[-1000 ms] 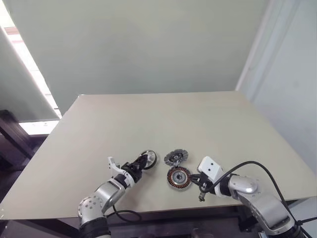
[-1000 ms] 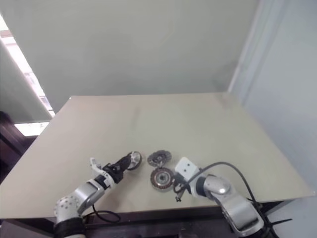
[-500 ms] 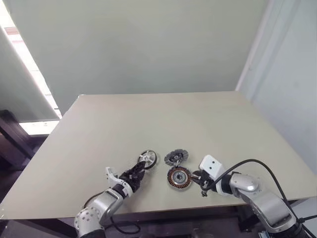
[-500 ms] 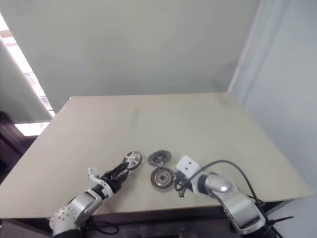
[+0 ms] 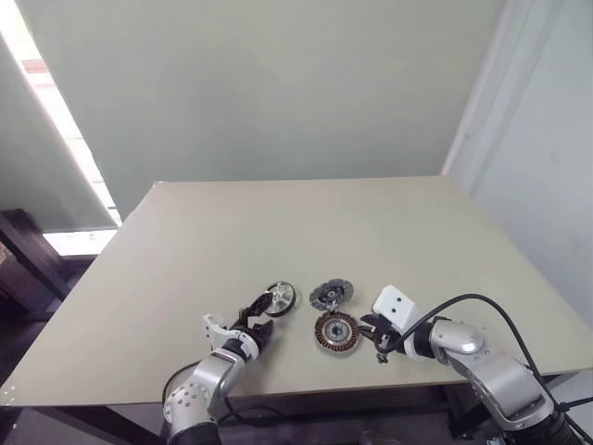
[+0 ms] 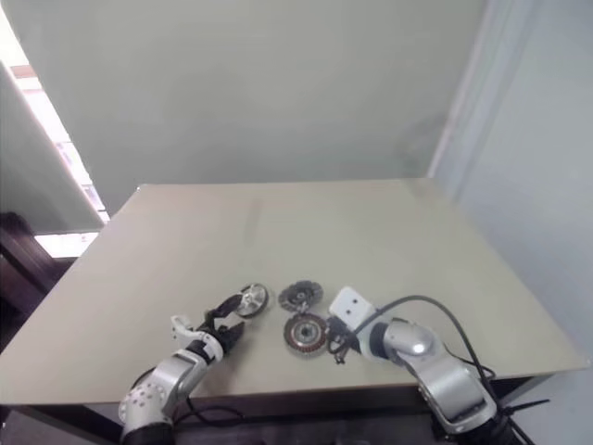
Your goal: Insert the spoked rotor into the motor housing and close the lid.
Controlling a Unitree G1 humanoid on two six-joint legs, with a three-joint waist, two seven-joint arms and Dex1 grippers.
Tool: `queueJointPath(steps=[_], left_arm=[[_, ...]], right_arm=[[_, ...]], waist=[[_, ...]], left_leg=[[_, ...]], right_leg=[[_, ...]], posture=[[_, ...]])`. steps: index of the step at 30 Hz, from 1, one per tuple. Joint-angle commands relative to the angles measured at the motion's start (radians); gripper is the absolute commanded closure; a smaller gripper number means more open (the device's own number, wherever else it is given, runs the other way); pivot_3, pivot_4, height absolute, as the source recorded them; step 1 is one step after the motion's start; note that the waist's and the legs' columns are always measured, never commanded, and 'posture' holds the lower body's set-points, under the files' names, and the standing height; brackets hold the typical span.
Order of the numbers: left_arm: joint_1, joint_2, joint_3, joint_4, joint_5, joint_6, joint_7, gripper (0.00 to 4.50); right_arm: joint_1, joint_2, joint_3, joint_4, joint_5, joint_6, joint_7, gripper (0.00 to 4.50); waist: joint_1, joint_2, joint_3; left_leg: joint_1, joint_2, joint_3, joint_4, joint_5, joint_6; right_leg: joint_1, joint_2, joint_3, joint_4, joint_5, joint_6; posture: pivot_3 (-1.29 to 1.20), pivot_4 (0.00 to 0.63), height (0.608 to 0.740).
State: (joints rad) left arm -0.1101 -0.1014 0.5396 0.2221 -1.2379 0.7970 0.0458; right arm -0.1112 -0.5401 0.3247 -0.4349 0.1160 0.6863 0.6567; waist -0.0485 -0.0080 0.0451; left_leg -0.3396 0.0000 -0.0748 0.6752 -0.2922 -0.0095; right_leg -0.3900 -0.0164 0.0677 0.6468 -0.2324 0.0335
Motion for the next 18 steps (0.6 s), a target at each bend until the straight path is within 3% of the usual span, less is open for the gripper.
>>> queueJointPath(steps=[1,14,18], left_arm=[[-0.045,-0.068,-0.002,0.088,0.029,-0.073,0.028,0.01],[-0.141,-0.095,-0.019,0.109,-0.025,-0.139,0.067,0.01],[-0.162,-0.104,-0.028,0.086,-0.055,-0.153,0.095,0.01]], right_arm=[[-0.016,-0.007,-0.018,-0.035,-0.004,-0.026,-0.003,3.54],[-0.007,0.000,-0.015,-0.036,-0.003,-0.030,-0.015,3.54],[-0.009,0.005,-0.010,-0.029,-0.003,-0.035,-0.016,3.54]], waist=[[0.001,0.003,-0.001],[0.003,0.008,0.002],[0.005,0.007,0.003]], left_leg=[[0.000,-0.002,-0.003,-0.002,0.000,0.000],[-0.003,-0.007,-0.022,-0.005,0.001,-0.002],[-0.003,-0.008,-0.020,-0.010,0.003,-0.003]], right_leg=[[0.001,0.000,-0.001,-0.004,0.000,0.000],[0.000,-0.003,-0.014,-0.019,0.000,0.000],[0.000,-0.016,-0.027,-0.023,0.000,0.001]], posture=[[0.00,0.000,0.740],[0.00,0.000,0.740],[0.00,0.000,0.740]])
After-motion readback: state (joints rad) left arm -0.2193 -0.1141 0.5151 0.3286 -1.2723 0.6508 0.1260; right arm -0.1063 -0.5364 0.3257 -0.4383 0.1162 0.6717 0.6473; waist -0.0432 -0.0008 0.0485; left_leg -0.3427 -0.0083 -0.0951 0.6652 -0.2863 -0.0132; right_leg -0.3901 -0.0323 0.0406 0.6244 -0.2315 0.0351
